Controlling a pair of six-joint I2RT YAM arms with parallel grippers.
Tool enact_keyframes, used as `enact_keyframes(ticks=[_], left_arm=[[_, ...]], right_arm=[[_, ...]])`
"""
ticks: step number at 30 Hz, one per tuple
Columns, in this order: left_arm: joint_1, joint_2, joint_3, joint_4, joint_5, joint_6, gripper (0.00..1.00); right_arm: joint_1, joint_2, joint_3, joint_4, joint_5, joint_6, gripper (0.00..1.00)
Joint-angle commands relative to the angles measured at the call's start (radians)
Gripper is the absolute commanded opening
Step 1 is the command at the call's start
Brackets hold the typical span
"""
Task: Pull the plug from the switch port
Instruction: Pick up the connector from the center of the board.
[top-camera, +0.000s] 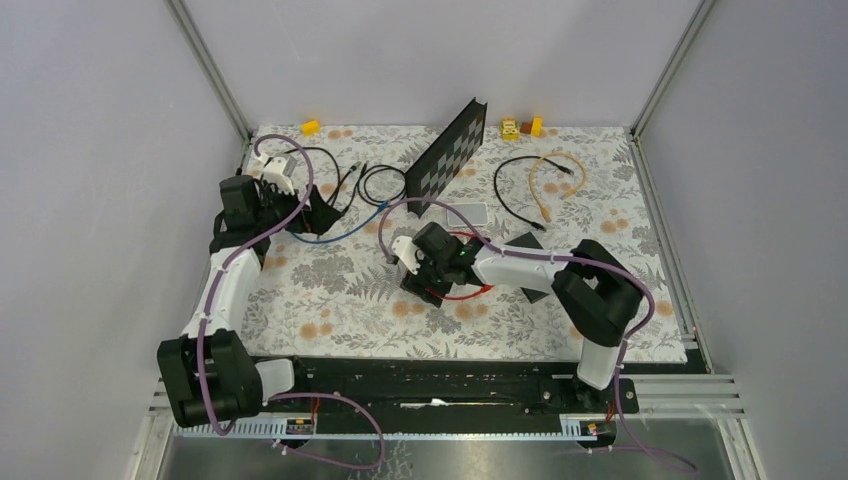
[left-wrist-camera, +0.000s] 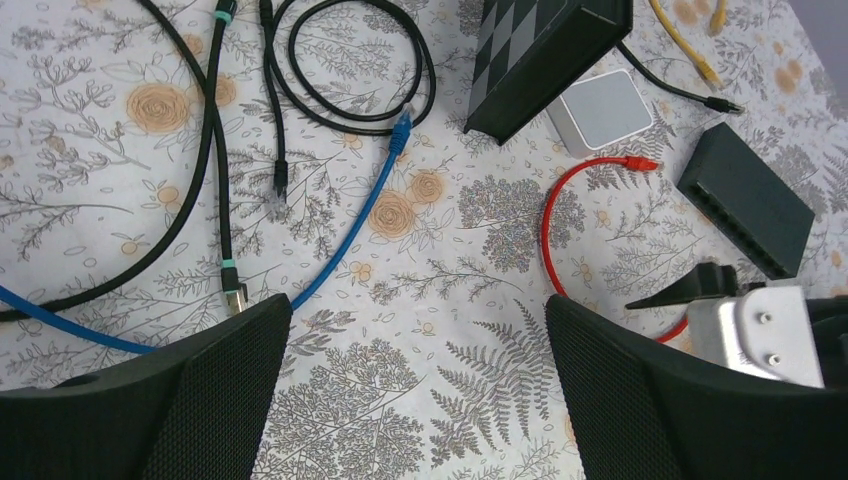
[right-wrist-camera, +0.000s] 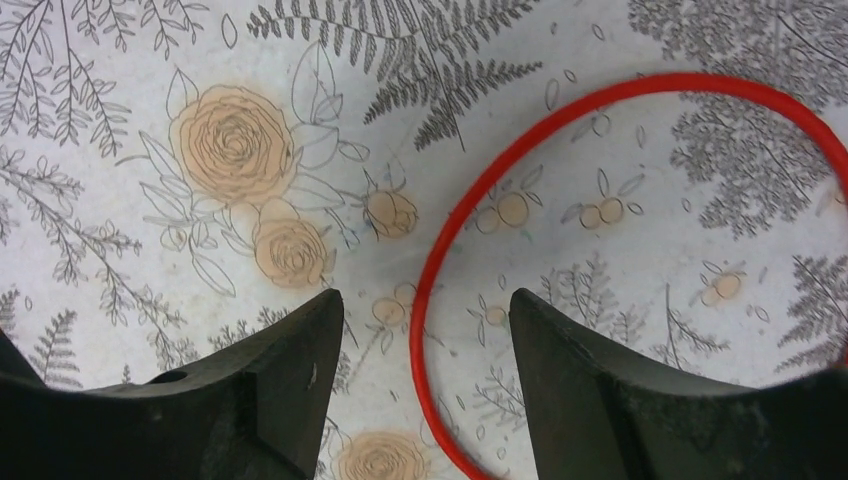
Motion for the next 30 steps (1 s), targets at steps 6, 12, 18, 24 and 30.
enact_keyframes(ticks=[6,12,18,24,30], left_arm=[[0.079,0.028,0.022,0.018,0.099,-0.040,0.99],[0.090,0.022,0.023,0.008,0.119,-0.033,0.99],[0.090,0.015,0.027,-0.007,0.141,-0.011,0.99],[0.090,0.002,0.034,-0.033,0.155,0.030,0.99],[0.091,-0.010,0.039,-0.048,0.152,0.052,0.99]], right_arm=[[0.032,0.088,0.091,0.004,0.073,0.024,0.65],[0.031,0.102,0.094,-0.019,0.012,0.012,0.60],[0.032,0.107,0.098,-0.055,-0.069,-0.017,0.46],[0.032,0.097,0.112,-0.083,-0.111,-0.033,0.17],[0.032,0.023,0.070,-0.104,-0.067,-0.067,0.00]])
